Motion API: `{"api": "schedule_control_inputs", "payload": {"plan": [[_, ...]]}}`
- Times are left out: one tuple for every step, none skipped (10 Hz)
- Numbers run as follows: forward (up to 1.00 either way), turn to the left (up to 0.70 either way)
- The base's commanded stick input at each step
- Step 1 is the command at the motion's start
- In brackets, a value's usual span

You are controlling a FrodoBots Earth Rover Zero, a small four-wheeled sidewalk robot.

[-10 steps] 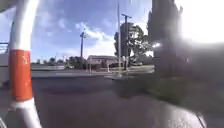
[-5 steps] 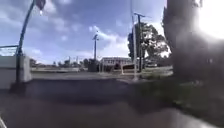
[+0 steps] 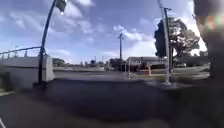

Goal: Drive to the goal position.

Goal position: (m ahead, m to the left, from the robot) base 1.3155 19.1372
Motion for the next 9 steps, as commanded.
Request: {"api": "schedule_control_inputs", "payload": {"plan": [[1.0,0.0],[1.0,0.0],[1.0,0.0],[1.0,0.0],[1.0,0.0],[1.0,0.0],[1.0,0.0],[1.0,0.0],[1.0,0.0]]}}
